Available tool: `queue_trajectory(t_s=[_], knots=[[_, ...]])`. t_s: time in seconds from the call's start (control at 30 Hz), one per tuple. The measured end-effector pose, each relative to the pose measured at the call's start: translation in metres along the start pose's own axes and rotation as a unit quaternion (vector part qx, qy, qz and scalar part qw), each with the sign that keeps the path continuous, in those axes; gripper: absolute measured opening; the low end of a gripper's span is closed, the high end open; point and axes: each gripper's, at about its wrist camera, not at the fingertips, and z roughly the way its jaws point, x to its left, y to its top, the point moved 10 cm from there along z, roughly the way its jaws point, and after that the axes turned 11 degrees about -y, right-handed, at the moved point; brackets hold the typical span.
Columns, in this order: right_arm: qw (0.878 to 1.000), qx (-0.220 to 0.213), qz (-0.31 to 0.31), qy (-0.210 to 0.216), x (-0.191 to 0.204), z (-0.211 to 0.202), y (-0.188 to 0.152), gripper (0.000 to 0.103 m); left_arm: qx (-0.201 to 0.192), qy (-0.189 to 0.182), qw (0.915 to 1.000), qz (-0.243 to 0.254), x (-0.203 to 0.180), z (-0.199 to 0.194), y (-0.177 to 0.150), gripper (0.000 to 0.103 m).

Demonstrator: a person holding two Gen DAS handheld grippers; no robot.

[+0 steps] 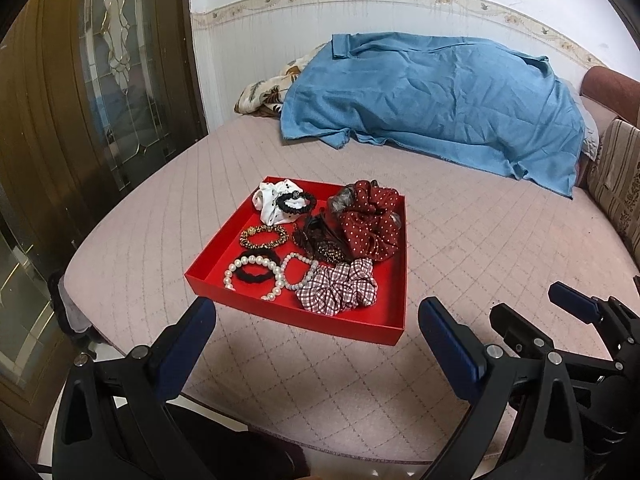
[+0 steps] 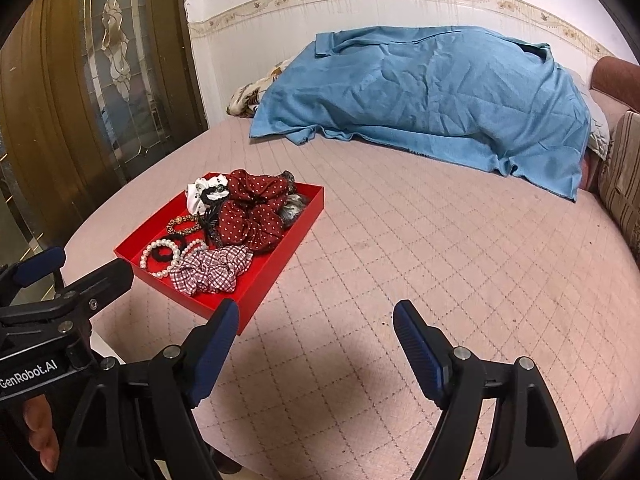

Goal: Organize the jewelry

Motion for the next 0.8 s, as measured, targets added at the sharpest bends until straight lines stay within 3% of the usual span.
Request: queue_trajectory(t_s=[0.8], knots=[[1.000, -0.001, -0.018, -0.003, 0.010, 0.004, -0.003, 0.085, 0.007, 0.004, 0.9998, -0.018, 0.016, 0.007, -0.006, 0.101]])
